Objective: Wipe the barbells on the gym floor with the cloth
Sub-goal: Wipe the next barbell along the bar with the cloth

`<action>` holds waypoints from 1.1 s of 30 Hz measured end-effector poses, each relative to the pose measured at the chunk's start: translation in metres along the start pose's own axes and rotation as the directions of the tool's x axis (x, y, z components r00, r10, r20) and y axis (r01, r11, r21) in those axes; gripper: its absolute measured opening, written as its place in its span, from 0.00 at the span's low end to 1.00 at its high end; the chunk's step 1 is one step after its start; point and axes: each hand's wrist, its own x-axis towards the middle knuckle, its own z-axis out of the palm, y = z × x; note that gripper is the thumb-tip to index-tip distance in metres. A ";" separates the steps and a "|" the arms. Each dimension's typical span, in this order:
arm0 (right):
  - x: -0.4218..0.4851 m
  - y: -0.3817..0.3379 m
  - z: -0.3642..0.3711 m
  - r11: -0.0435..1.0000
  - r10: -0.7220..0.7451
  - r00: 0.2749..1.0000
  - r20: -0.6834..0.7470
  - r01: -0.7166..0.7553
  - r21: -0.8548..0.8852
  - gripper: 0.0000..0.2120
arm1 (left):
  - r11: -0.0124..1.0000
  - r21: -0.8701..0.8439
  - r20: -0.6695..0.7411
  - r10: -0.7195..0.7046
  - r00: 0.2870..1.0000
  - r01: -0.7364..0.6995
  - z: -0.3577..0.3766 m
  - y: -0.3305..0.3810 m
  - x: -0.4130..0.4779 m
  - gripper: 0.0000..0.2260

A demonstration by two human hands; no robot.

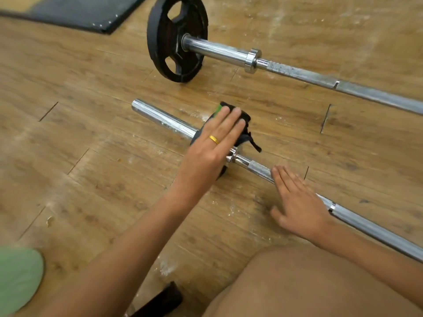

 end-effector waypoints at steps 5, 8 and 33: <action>0.011 -0.009 -0.028 0.995 -0.092 0.995 -0.037 0.094 0.043 0.40 | 0.982 0.144 -0.033 -0.117 0.993 0.120 -0.032 -0.057 -0.010 0.18; 0.045 -0.024 -0.061 0.976 -0.158 0.965 -0.211 0.186 0.117 0.36 | 0.964 0.206 -0.004 -0.174 0.985 0.171 -0.035 -0.093 -0.029 0.21; 0.120 -0.133 -0.127 0.889 -0.421 0.906 -0.036 0.420 0.180 0.34 | 0.889 0.238 0.124 -0.428 0.895 0.392 -0.033 -0.214 -0.126 0.23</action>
